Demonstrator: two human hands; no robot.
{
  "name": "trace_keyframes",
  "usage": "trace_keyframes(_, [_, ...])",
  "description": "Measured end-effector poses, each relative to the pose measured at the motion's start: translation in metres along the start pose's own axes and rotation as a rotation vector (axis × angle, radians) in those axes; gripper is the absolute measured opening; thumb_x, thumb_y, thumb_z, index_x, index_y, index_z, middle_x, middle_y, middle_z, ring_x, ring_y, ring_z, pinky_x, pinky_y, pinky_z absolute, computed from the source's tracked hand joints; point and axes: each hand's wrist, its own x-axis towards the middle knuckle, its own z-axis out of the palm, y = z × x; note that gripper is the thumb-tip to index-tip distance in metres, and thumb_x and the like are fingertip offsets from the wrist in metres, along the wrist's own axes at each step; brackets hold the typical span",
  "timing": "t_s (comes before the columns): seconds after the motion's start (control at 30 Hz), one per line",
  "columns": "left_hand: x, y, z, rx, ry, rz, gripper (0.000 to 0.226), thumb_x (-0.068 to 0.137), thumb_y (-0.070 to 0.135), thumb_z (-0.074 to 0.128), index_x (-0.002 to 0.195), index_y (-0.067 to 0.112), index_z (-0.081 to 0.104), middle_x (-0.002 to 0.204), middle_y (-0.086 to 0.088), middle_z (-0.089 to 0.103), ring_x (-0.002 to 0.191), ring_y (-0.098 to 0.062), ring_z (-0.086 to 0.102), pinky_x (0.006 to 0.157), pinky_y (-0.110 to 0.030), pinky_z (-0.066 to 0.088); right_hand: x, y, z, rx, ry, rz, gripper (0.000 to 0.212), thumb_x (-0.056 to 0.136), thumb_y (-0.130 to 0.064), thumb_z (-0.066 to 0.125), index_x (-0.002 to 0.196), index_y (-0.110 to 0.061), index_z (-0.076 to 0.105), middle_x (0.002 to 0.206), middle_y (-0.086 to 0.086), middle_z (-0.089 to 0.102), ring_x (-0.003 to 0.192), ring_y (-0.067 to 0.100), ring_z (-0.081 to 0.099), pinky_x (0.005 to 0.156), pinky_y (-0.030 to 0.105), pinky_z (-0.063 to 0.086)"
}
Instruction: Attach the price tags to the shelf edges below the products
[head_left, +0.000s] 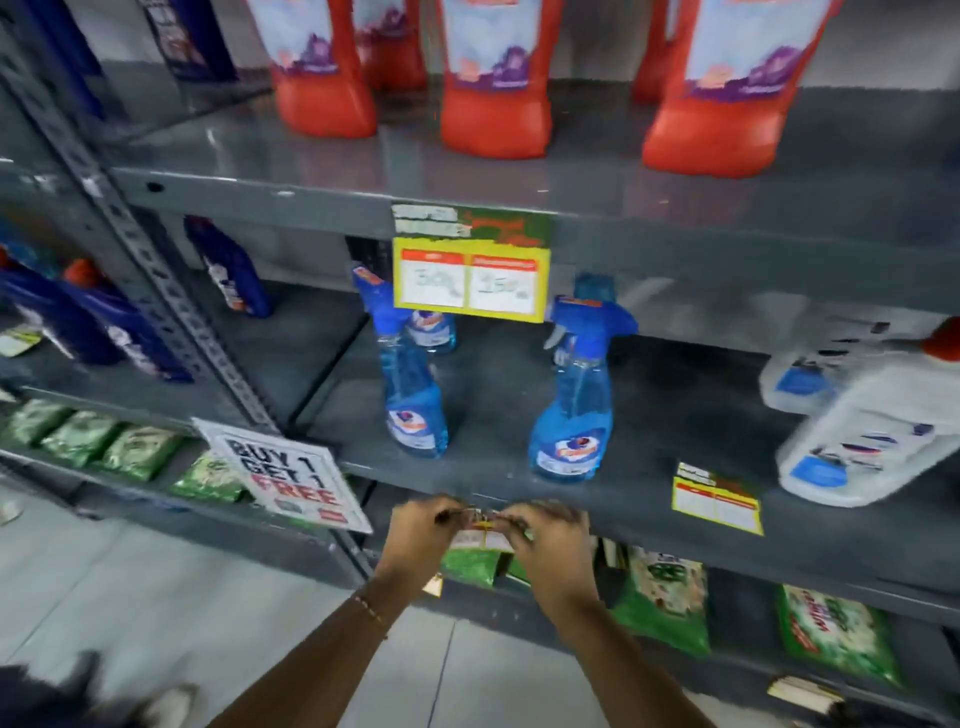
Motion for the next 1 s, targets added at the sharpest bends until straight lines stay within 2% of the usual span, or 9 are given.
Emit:
trace_keyframes(0.1, [0.021, -0.019, -0.014, 0.070, -0.016, -0.003, 0.022, 0.076, 0.029, 0.068, 0.073, 0.008, 0.074, 0.076, -0.015, 0.076, 0.071, -0.013, 0.066, 0.069, -0.032, 0.049, 0.017, -0.016, 0.022, -0.061, 0.060, -0.013, 0.015, 0.076, -0.039, 0.060, 0.075, -0.027, 0.068, 0.073, -0.007, 0.071, 0.074, 0.018, 0.063, 0.073, 0.035, 0.030])
trace_keyframes(0.13, [0.027, -0.022, -0.015, 0.105, -0.046, -0.008, 0.026, 0.077, 0.032, 0.065, 0.072, 0.007, 0.072, 0.075, -0.016, 0.074, 0.072, -0.022, 0.067, 0.067, -0.034, 0.049, 0.020, -0.018, 0.027, -0.075, 0.078, -0.012, 0.016, 0.076, -0.039, 0.059, 0.074, -0.026, 0.068, 0.072, -0.007, 0.071, 0.074, 0.018, 0.063, 0.072, 0.035, 0.029])
trace_keyframes(0.2, [0.035, -0.028, -0.015, 0.152, -0.071, 0.025, 0.027, 0.080, 0.029, 0.066, 0.071, 0.004, 0.068, 0.072, -0.017, 0.072, 0.072, -0.030, 0.066, 0.064, -0.035, 0.047, 0.022, -0.019, 0.034, -0.098, 0.101, -0.011, 0.011, 0.074, -0.035, 0.066, 0.073, -0.025, 0.068, 0.072, -0.006, 0.070, 0.073, 0.020, 0.062, 0.071, 0.035, 0.028])
trace_keyframes(0.27, [0.038, -0.033, -0.013, 0.153, -0.057, 0.078, 0.028, 0.080, 0.027, 0.066, 0.068, 0.002, 0.066, 0.069, -0.018, 0.070, 0.068, -0.031, 0.065, 0.060, -0.035, 0.046, 0.022, -0.020, 0.037, -0.103, 0.123, -0.012, 0.008, 0.072, -0.030, 0.071, 0.072, -0.023, 0.068, 0.072, -0.005, 0.069, 0.073, 0.021, 0.061, 0.071, 0.034, 0.028])
trace_keyframes(0.43, [0.041, -0.041, -0.011, 0.133, -0.031, 0.170, 0.013, 0.081, 0.015, 0.069, 0.072, 0.005, 0.068, 0.073, -0.014, 0.072, 0.070, -0.029, 0.065, 0.060, -0.025, 0.041, 0.022, -0.018, 0.037, -0.073, 0.111, -0.042, 0.004, 0.074, -0.028, 0.070, 0.075, -0.023, 0.070, 0.076, -0.007, 0.070, 0.076, 0.018, 0.058, 0.072, 0.030, 0.025])
trace_keyframes(0.57, [0.041, -0.043, -0.017, 0.131, -0.052, 0.276, 0.007, 0.082, 0.010, 0.068, 0.081, 0.006, 0.073, 0.078, -0.013, 0.075, 0.072, -0.026, 0.068, 0.067, -0.027, 0.051, 0.026, -0.019, 0.033, -0.053, 0.046, -0.047, 0.006, 0.075, -0.019, 0.074, 0.074, -0.023, 0.070, 0.077, -0.006, 0.070, 0.078, 0.020, 0.059, 0.072, 0.031, 0.026])
trace_keyframes(0.67, [0.038, -0.044, -0.021, 0.145, -0.069, 0.343, 0.009, 0.081, 0.009, 0.066, 0.081, 0.005, 0.073, 0.077, -0.013, 0.076, 0.070, -0.027, 0.069, 0.068, -0.026, 0.051, 0.024, -0.018, 0.034, -0.070, 0.009, -0.046, 0.004, 0.075, -0.020, 0.074, 0.074, -0.023, 0.072, 0.077, -0.007, 0.070, 0.080, 0.019, 0.059, 0.073, 0.029, 0.024])
trace_keyframes(0.9, [0.038, -0.041, -0.014, 0.179, -0.050, 0.287, 0.021, 0.084, 0.021, 0.056, 0.081, 0.007, 0.071, 0.079, -0.013, 0.075, 0.072, -0.031, 0.068, 0.068, -0.039, 0.057, 0.026, -0.021, 0.035, -0.106, 0.012, -0.021, 0.008, 0.073, -0.019, 0.075, 0.071, -0.022, 0.069, 0.074, -0.007, 0.069, 0.080, 0.019, 0.060, 0.074, 0.032, 0.027])
trace_keyframes(1.0, [0.032, -0.041, -0.011, 0.189, -0.028, 0.285, 0.017, 0.089, 0.018, 0.057, 0.085, 0.004, 0.067, 0.083, -0.017, 0.071, 0.076, -0.033, 0.065, 0.069, -0.040, 0.055, 0.024, -0.022, 0.034, -0.114, 0.021, -0.032, 0.013, 0.073, -0.018, 0.076, 0.068, -0.021, 0.065, 0.071, -0.006, 0.067, 0.076, 0.019, 0.059, 0.072, 0.033, 0.027])
